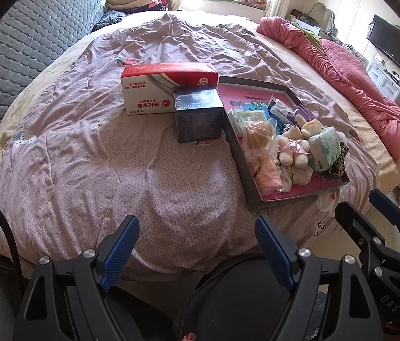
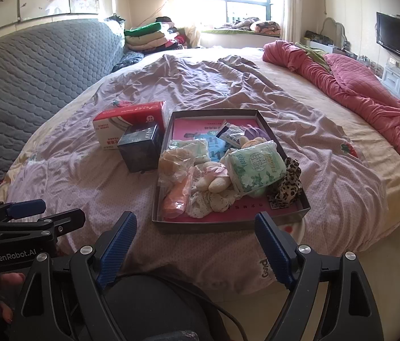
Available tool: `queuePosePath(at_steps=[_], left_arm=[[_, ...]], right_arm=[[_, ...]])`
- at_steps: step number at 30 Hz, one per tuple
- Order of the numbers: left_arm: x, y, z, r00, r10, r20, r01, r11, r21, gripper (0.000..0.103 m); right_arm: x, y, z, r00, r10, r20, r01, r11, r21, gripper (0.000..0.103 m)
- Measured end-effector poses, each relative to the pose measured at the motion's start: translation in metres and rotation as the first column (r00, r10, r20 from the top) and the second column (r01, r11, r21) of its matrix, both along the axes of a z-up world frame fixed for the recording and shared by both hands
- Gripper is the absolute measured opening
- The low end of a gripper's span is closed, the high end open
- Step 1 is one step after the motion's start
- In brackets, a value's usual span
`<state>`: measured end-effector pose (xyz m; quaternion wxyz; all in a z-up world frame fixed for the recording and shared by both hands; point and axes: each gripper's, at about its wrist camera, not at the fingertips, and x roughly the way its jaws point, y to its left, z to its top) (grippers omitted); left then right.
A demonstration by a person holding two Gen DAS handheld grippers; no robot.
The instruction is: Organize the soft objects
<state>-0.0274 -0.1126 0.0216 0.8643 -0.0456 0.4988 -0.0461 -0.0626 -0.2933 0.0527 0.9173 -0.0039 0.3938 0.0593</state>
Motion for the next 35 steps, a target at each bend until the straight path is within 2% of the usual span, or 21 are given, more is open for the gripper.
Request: queuePosePath(at_steps=[35], left_arm=[[0.005, 0.0015, -0.0071, 1.0, -0.006, -0.007, 0.006, 1.0, 0.003, 0.083]], right_arm=[[0.0049, -0.0071, -0.0025, 1.0, -0.023, -0.001, 0.023, 1.0, 0.016, 0.086]])
